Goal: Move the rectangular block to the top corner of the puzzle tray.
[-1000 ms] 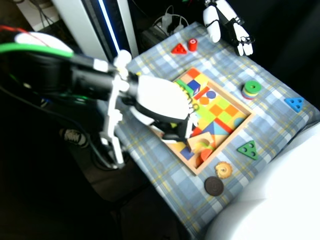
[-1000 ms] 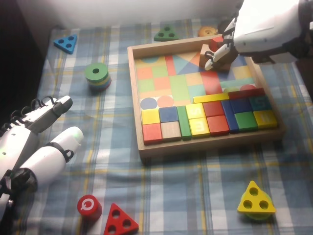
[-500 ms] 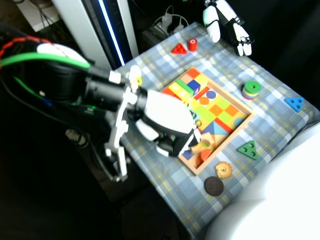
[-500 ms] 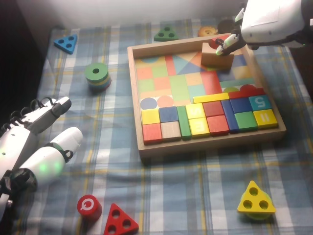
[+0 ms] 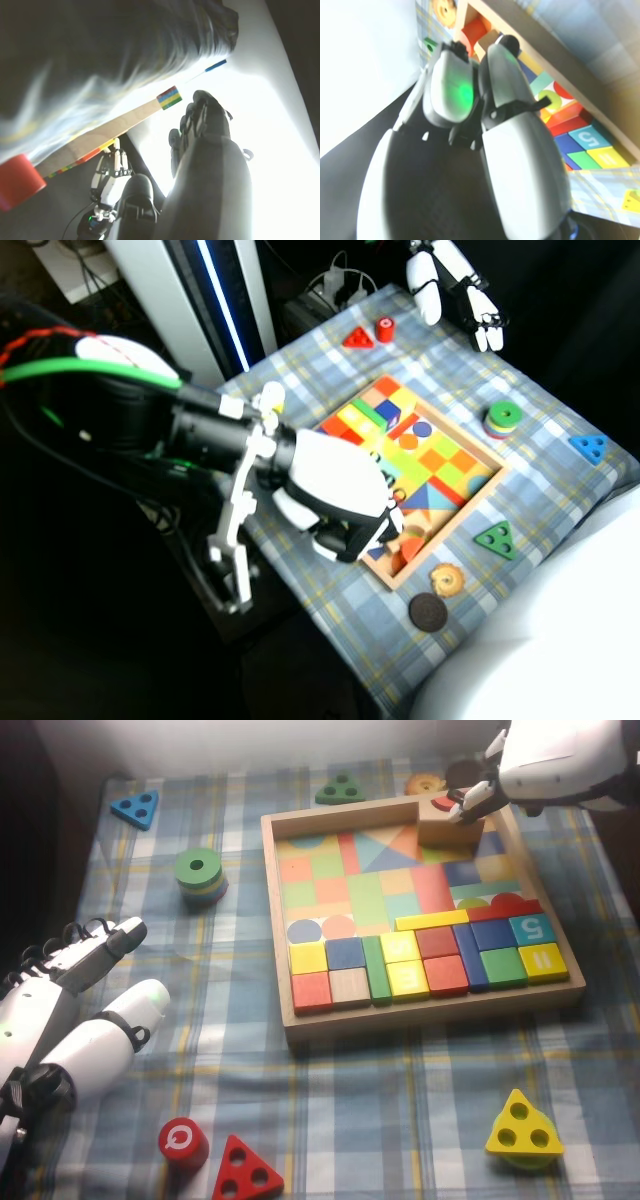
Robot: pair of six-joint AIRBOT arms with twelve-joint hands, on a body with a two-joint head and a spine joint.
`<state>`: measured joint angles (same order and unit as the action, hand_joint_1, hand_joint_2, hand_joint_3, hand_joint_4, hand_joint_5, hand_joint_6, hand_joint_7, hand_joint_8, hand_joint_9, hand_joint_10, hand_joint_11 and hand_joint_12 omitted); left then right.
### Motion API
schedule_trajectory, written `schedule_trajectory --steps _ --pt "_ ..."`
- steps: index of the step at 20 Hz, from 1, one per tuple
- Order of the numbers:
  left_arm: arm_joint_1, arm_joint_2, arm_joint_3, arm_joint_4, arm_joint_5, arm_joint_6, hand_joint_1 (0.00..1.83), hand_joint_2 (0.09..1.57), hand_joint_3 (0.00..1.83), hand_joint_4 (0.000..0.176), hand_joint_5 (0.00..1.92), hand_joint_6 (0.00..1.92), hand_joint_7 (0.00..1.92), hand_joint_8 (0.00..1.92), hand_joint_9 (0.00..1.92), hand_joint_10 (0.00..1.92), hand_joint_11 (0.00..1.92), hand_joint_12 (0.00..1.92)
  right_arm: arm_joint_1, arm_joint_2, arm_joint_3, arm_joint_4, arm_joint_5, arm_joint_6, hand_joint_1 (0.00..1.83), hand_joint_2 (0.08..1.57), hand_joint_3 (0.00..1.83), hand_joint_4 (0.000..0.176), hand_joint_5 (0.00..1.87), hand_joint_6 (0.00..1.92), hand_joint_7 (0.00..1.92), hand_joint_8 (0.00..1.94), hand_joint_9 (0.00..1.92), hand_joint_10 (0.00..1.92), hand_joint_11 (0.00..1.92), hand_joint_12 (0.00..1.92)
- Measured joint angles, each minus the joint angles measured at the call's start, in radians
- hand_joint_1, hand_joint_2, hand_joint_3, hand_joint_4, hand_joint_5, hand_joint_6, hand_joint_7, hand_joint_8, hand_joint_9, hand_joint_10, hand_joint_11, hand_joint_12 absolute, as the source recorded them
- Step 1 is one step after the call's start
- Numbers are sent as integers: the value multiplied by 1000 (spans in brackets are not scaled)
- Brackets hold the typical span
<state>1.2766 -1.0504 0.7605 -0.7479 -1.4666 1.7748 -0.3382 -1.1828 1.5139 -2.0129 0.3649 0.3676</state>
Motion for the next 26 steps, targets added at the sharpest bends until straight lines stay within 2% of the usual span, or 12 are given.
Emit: schedule_trajectory --steps 2,4,6,7,8,9,12,15,20,21,24,26 --pt "0 0 0 0 0 0 178 1387 0 30 337 2 221 0 157 1 0 321 -2 0 14 0 -4 0 1358 1283 42 0 516 21 685 1739 1167 1921 1331 1921" --pt "0 0 0 -1 0 0 144 1390 1 32 336 2 221 1 161 2 0 307 -3 0 24 0 -8 1 1581 1258 2 0 484 16 529 1479 598 1648 757 1921" --pt "0 0 0 1 0 0 121 1394 1 25 340 2 223 1 163 2 0 342 -3 -3 24 0 -7 1 1454 1311 37 0 458 16 497 1651 566 1870 1022 1921" --pt "0 0 0 1 0 0 118 1393 1 30 336 0 221 0 163 1 0 347 -3 -5 25 0 -7 1 1498 928 726 0 443 114 632 1630 729 1911 1201 1921" --pt "0 0 0 0 0 0 150 1394 0 22 341 2 224 1 163 1 0 343 -3 -6 25 0 -7 1 1369 901 895 0 464 69 667 1828 1071 1919 1335 1921" --pt "0 0 0 -1 0 0 148 1390 0 22 347 2 231 1 170 2 0 384 -3 -6 25 -1 -8 0 1476 856 926 0 470 35 624 1789 814 1921 1223 1921" --pt "0 0 0 3 0 0 160 1390 0 31 333 0 237 3 176 3 0 399 -3 -3 10 -6 -15 1 1321 937 902 0 509 12 644 1927 1272 1921 1403 1921" --pt "0 0 0 0 0 0 131 1391 1 34 336 3 228 0 165 0 0 379 -3 -2 2 -6 -21 0 1529 1213 132 0 406 0 1058 1941 1423 1921 1511 1921" --pt "0 0 0 1 0 0 163 1391 0 32 335 1 235 2 176 5 0 382 -1 7 2 -10 -22 0 1524 1228 26 0 413 19 974 1941 1316 1921 1445 1921" --pt "0 0 0 0 0 0 165 1390 0 34 340 3 238 3 179 5 0 386 2 9 -1 -12 -22 0 1343 1085 539 0 379 52 667 1889 1137 1921 1374 1921" --pt "0 0 0 0 1 0 176 1381 0 20 356 3 253 3 188 5 0 412 12 16 -6 -12 -24 0 1295 1175 366 0 332 5 573 1756 1087 1921 1313 1921" --pt "0 0 0 -1 1 -1 166 1386 1 36 343 0 239 0 176 0 0 417 12 16 -6 -13 -29 0 1327 914 904 0 321 0 667 1891 1259 1921 1386 1921"
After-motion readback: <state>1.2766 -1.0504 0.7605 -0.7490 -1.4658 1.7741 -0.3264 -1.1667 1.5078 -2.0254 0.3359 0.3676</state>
